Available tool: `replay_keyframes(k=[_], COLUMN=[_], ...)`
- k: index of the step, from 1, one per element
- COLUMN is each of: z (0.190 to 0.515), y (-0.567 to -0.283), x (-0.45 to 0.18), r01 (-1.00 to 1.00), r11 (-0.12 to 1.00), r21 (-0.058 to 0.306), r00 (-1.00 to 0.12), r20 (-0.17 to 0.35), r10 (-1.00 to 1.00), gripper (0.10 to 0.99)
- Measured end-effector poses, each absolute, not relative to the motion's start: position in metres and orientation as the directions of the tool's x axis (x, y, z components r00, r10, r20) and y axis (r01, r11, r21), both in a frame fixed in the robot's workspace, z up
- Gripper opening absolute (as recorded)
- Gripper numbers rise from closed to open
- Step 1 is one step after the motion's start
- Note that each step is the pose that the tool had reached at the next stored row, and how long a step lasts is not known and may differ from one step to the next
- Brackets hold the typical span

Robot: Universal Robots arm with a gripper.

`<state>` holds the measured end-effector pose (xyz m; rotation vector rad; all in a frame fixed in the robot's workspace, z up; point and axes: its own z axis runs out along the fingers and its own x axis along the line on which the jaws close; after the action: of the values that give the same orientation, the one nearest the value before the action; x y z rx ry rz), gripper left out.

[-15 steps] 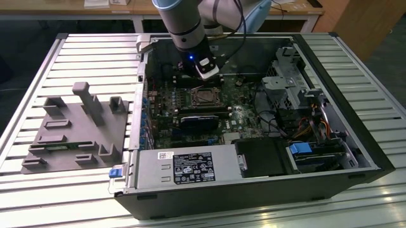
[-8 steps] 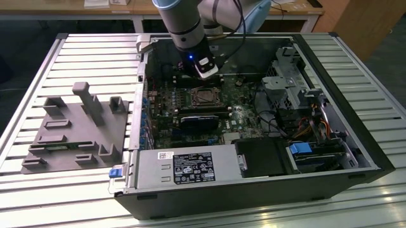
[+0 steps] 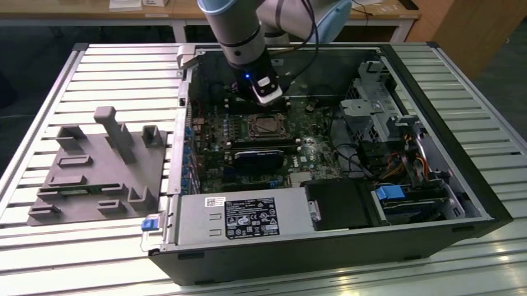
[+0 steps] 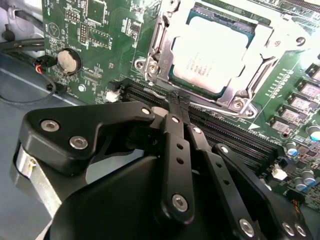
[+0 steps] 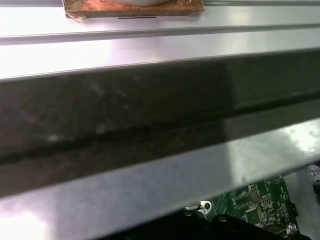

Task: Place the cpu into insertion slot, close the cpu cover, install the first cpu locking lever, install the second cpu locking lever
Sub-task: 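Install the first cpu locking lever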

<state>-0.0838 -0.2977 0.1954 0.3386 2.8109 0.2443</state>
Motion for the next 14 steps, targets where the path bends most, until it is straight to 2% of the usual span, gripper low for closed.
replay_keyframes(k=[14], z=[0.1936], y=[-0.2929], x=[-0.0836], r01=[0.221], r11=[0.956], r21=[0.192], r00=[-0.923], r20=[-0.275], r10=[0.269], gripper=[0.102])
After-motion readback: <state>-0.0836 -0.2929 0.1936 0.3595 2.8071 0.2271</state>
